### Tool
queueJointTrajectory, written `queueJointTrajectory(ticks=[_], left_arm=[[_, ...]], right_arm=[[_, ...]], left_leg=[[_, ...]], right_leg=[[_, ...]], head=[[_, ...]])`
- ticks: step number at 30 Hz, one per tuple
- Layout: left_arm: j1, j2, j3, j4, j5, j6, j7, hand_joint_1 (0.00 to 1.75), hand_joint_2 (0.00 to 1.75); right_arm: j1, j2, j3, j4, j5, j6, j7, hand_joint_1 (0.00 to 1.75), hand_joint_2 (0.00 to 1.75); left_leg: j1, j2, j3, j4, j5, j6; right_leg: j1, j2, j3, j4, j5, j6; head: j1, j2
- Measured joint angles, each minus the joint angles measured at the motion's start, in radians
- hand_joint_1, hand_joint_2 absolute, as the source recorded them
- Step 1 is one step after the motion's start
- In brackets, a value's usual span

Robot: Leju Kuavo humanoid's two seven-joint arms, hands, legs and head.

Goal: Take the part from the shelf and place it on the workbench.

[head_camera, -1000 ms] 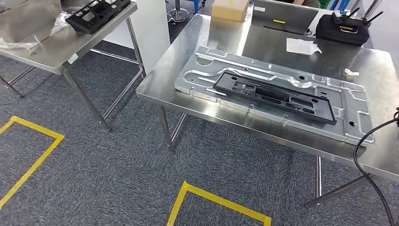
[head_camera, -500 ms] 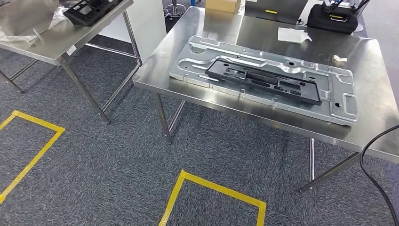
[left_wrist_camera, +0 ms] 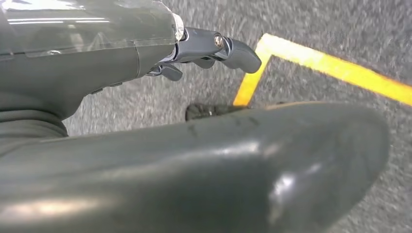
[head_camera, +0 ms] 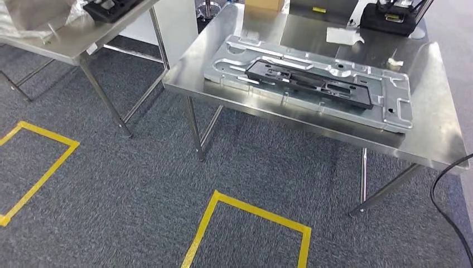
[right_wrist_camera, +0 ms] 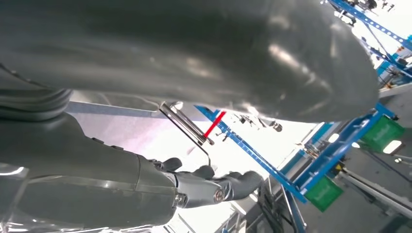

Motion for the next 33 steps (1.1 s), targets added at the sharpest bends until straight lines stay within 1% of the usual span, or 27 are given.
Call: queueJointTrajectory(ticks=[1,2,4,5,6,7,8,9,10,11,12,13,15,16,17,18,20,21,22,23,25,26,27,28,30,32,33], left_arm=[[0.003,-0.001,0.000,0.000,0.002,0.001,-0.002,0.00,0.00],[0.007,-0.002,0.000,0.000,0.006,0.002,-0.004,0.00,0.00],[0.014,-0.003,0.000,0.000,0.014,0.003,-0.008,0.00,0.00],[0.017,-0.004,0.000,0.000,0.016,0.003,-0.009,0.00,0.00],[0.019,-0.005,0.000,0.000,0.018,0.004,-0.010,0.00,0.00],[0.021,-0.006,0.000,0.000,0.018,0.005,-0.010,0.00,0.00],[0.022,-0.007,0.000,0.000,0.018,0.005,-0.010,0.00,0.00],[0.022,-0.007,0.000,0.000,0.017,0.006,-0.010,0.00,0.00],[0.019,-0.008,0.000,0.000,0.017,0.005,-0.009,0.00,0.00],[0.016,-0.009,0.000,0.000,0.017,0.005,-0.007,0.00,0.00],[0.013,-0.009,0.000,0.000,0.017,0.005,-0.006,0.00,0.00],[0.010,-0.009,0.000,0.000,0.018,0.005,-0.005,0.00,0.00],[0.009,-0.009,0.000,0.000,0.021,0.006,-0.004,0.00,0.00],[0.008,-0.009,0.001,0.000,0.022,0.007,-0.004,0.00,0.00],[0.007,-0.009,0.001,0.000,0.023,0.007,-0.003,0.00,0.00],[0.005,-0.010,0.001,0.000,0.024,0.006,-0.003,0.00,0.00],[0.002,-0.010,0.000,0.000,0.021,0.003,-0.002,0.00,0.00],[0.002,-0.010,0.000,0.000,0.019,0.001,0.000,0.00,0.00],[0.002,-0.010,0.000,0.000,0.018,0.000,0.001,0.00,0.00],[0.002,-0.010,0.000,0.000,0.017,0.000,0.001,0.00,0.00],[0.002,-0.010,0.000,0.000,0.017,0.001,0.002,0.00,0.00],[0.001,-0.010,0.000,0.000,0.017,0.001,0.002,0.00,0.00],[0.000,-0.010,0.000,0.000,0.017,0.001,0.002,0.00,0.00],[0.000,-0.011,0.000,0.000,0.017,0.002,0.002,0.00,0.00],[0.000,-0.011,0.000,0.000,0.017,0.003,0.002,0.00,0.00],[-0.001,-0.012,0.000,0.000,0.017,0.004,0.002,0.00,0.00],[-0.002,-0.012,0.000,0.000,0.017,0.004,0.002,0.00,0.00]], right_arm=[[0.013,-0.001,0.000,-0.001,0.000,0.000,-0.002,0.00,0.00],[0.023,-0.003,0.000,-0.001,0.000,0.003,-0.002,0.00,0.00],[0.037,-0.015,0.000,-0.003,0.000,0.007,0.005,0.00,0.00],[0.048,-0.023,-0.001,-0.006,0.000,0.006,0.010,0.00,0.00],[0.062,-0.033,-0.002,-0.012,0.000,0.004,0.015,0.00,0.00],[0.077,-0.040,-0.004,-0.019,0.001,0.002,0.019,0.00,0.00],[0.090,-0.048,-0.006,-0.027,0.003,0.001,0.024,0.00,0.00],[0.097,-0.056,-0.007,-0.035,0.006,0.001,0.030,0.00,0.00],[0.097,-0.066,-0.007,-0.042,0.010,0.003,0.039,0.00,0.00],[0.094,-0.077,-0.007,-0.047,0.013,0.007,0.047,0.00,0.00],[0.086,-0.088,-0.006,-0.050,0.016,0.012,0.055,0.00,0.00],[0.076,-0.097,-0.005,-0.050,0.018,0.017,0.061,0.00,0.00],[0.047,-0.103,0.004,-0.043,0.030,0.020,0.064,0.00,0.00],[0.029,-0.102,0.015,-0.034,0.043,0.016,0.062,0.00,0.00],[0.010,-0.099,0.028,-0.021,0.058,0.009,0.059,0.00,0.00],[-0.006,-0.095,0.042,-0.007,0.073,0.000,0.054,0.00,0.00],[-0.022,-0.087,0.064,0.020,0.091,-0.018,0.044,0.00,0.00],[-0.024,-0.082,0.072,0.031,0.094,-0.026,0.038,0.00,0.00],[-0.024,-0.077,0.077,0.041,0.096,-0.034,0.030,0.00,0.00],[-0.022,-0.072,0.081,0.049,0.100,-0.042,0.021,0.00,0.00],[-0.019,-0.059,0.086,0.060,0.113,-0.054,0.006,0.00,0.00],[-0.021,-0.052,0.088,0.066,0.123,-0.058,0.001,0.00,0.00],[-0.024,-0.044,0.089,0.071,0.132,-0.061,-0.003,0.00,0.00],[-0.028,-0.036,0.091,0.077,0.141,-0.063,-0.005,0.00,0.00],[-0.034,-0.020,0.095,0.087,0.152,-0.066,-0.007,0.00,0.00],[-0.039,-0.010,0.098,0.095,0.157,-0.067,-0.008,0.00,0.00],[-0.040,-0.007,0.099,0.100,0.157,-0.067,-0.008,0.00,0.00]], left_leg=[[0.001,0.001,-0.007,-0.004,0.011,0.009],[0.002,0.002,-0.018,-0.008,0.023,0.016],[0.001,0.001,-0.046,-0.009,0.043,0.024],[0.000,-0.001,-0.061,-0.008,0.054,0.024],[0.000,-0.003,-0.075,-0.008,0.065,0.024],[0.000,-0.007,-0.088,-0.007,0.075,0.023],[0.000,-0.012,-0.100,-0.005,0.083,0.021],[0.000,-0.016,-0.110,-0.001,0.090,0.018],[-0.002,-0.021,-0.120,0.004,0.095,0.015],[-0.003,-0.025,-0.128,0.009,0.100,0.010],[-0.005,-0.030,-0.134,0.013,0.105,0.006],[-0.006,-0.034,-0.139,0.014,0.111,0.000],[-0.007,-0.040,-0.144,0.016,0.117,-0.012],[-0.006,-0.038,-0.152,0.030,0.106,-0.017],[-0.005,-0.032,-0.167,0.064,0.082,-0.023],[-0.001,-0.024,-0.189,0.120,0.045,-0.029],[0.005,-0.015,-0.240,0.253,-0.026,-0.039],[0.008,-0.012,-0.252,0.295,-0.040,-0.043],[0.010,-0.009,-0.244,0.297,-0.034,-0.045],[0.011,-0.005,-0.217,0.262,-0.013,-0.045],[0.009,0.019,-0.126,0.120,0.034,-0.040],[0.005,0.031,-0.093,0.063,0.048,-0.033],[0.001,0.040,-0.074,0.025,0.052,-0.026],[-0.003,0.041,-0.071,0.013,0.050,-0.019],[-0.002,0.028,-0.074,0.004,0.056,-0.004],[0.002,0.012,-0.074,-0.007,0.065,0.009],[0.003,0.005,-0.074,-0.011,0.069,0.014]], right_leg=[[-0.002,0.000,-0.009,0.014,-0.022,0.004],[-0.003,0.001,-0.023,0.045,-0.061,0.007],[-0.004,0.001,-0.061,0.162,-0.159,0.011],[-0.004,0.001,-0.074,0.225,-0.184,0.013],[-0.003,0.001,-0.077,0.269,-0.185,0.015],[-0.003,0.002,-0.065,0.282,-0.165,0.015],[-0.003,0.003,-0.035,0.260,-0.137,0.014],[-0.003,0.008,0.013,0.201,-0.116,0.012],[-0.002,0.020,0.069,0.127,-0.114,0.007],[0.000,0.030,0.115,0.059,-0.123,0.003],[0.002,0.037,0.145,0.011,-0.137,-0.002],[0.005,0.039,0.156,-0.011,-0.148,-0.008],[0.003,0.026,0.153,-0.019,-0.142,-0.024],[0.000,0.019,0.151,-0.022,-0.136,-0.033],[-0.003,0.011,0.148,-0.025,-0.130,-0.041],[-0.003,0.003,0.143,-0.025,-0.125,-0.046],[-0.002,-0.011,0.133,-0.024,-0.118,-0.049],[-0.002,-0.019,0.129,-0.023,-0.115,-0.048],[-0.001,-0.028,0.126,-0.022,-0.113,-0.046],[-0.002,-0.037,0.124,-0.020,-0.112,-0.044],[0.000,-0.054,0.122,-0.018,-0.112,-0.039],[0.001,-0.062,0.122,-0.017,-0.112,-0.035],[0.004,-0.069,0.122,-0.017,-0.112,-0.029],[0.006,-0.075,0.122,-0.017,-0.111,-0.022],[0.005,-0.083,0.123,-0.018,-0.112,-0.009],[0.000,-0.055,0.106,0.018,-0.140,0.000],[-0.002,-0.033,0.082,0.068,-0.169,0.003]], head=[[0.000,0.000],[0.000,0.000],[0.000,0.000],[0.000,0.000],[0.000,0.000],[0.000,0.000],[0.000,0.000],[0.000,0.000],[0.000,0.000],[0.000,0.000],[0.000,0.000],[0.000,0.000],[0.000,0.000],[0.000,0.000],[0.000,0.000],[0.000,0.000],[0.000,0.000],[0.000,0.000],[0.000,0.000],[0.000,0.000],[0.000,0.000],[0.000,0.000],[0.000,0.000],[0.000,0.000],[0.000,0.000],[0.000,0.000],[0.000,0.000]])
